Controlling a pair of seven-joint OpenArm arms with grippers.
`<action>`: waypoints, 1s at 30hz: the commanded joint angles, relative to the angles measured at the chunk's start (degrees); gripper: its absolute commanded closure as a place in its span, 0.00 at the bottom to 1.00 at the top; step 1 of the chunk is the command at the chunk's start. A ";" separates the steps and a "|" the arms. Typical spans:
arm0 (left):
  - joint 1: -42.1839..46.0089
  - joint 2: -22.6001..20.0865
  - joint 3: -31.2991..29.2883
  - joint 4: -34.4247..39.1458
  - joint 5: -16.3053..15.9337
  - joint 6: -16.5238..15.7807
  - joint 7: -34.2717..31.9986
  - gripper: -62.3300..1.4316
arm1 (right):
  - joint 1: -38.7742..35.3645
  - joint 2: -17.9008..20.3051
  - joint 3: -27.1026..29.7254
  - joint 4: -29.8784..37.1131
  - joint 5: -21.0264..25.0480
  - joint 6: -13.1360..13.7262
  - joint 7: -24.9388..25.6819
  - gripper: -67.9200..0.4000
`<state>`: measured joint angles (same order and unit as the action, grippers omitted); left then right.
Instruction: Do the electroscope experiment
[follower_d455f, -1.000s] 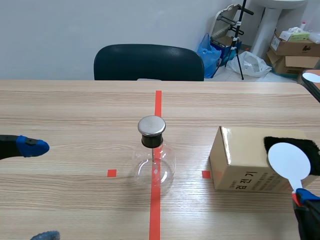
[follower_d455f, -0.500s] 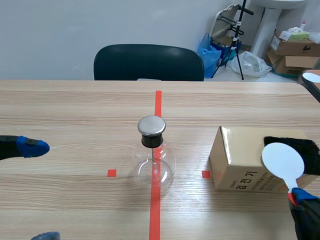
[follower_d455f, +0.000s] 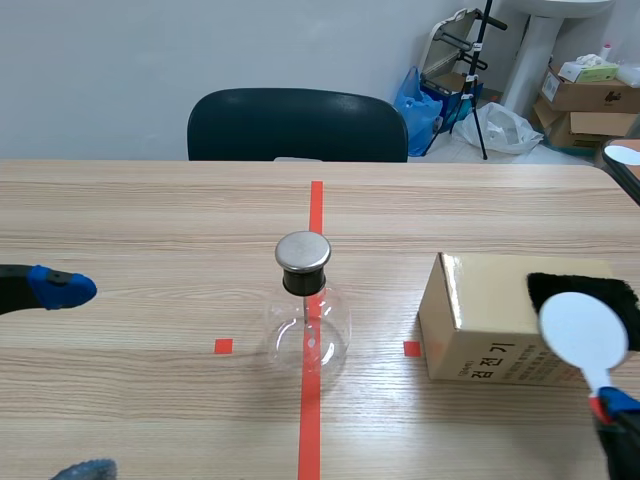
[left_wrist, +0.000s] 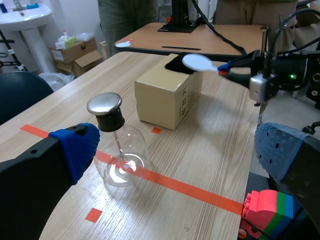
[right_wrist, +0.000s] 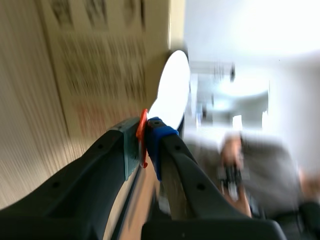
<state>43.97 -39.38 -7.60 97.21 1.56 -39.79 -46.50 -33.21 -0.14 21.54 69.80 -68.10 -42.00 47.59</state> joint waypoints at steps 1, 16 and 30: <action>-0.02 0.28 -0.15 0.37 -0.44 -0.09 -0.44 0.00 | 0.44 -0.17 -0.48 0.85 2.56 -2.86 -8.72 0.98; -0.02 0.28 -0.26 0.37 -0.42 -0.09 -0.07 0.00 | -0.33 0.11 -0.48 0.85 2.82 -2.86 -7.39 0.98; -0.02 0.15 -0.26 0.37 -0.42 -0.09 -0.04 0.00 | -0.59 -0.39 -0.17 0.85 1.38 -2.86 0.96 0.98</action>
<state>43.97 -39.35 -7.60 97.21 1.76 -39.81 -45.65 -33.80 -0.32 21.65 69.91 -68.34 -42.13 51.94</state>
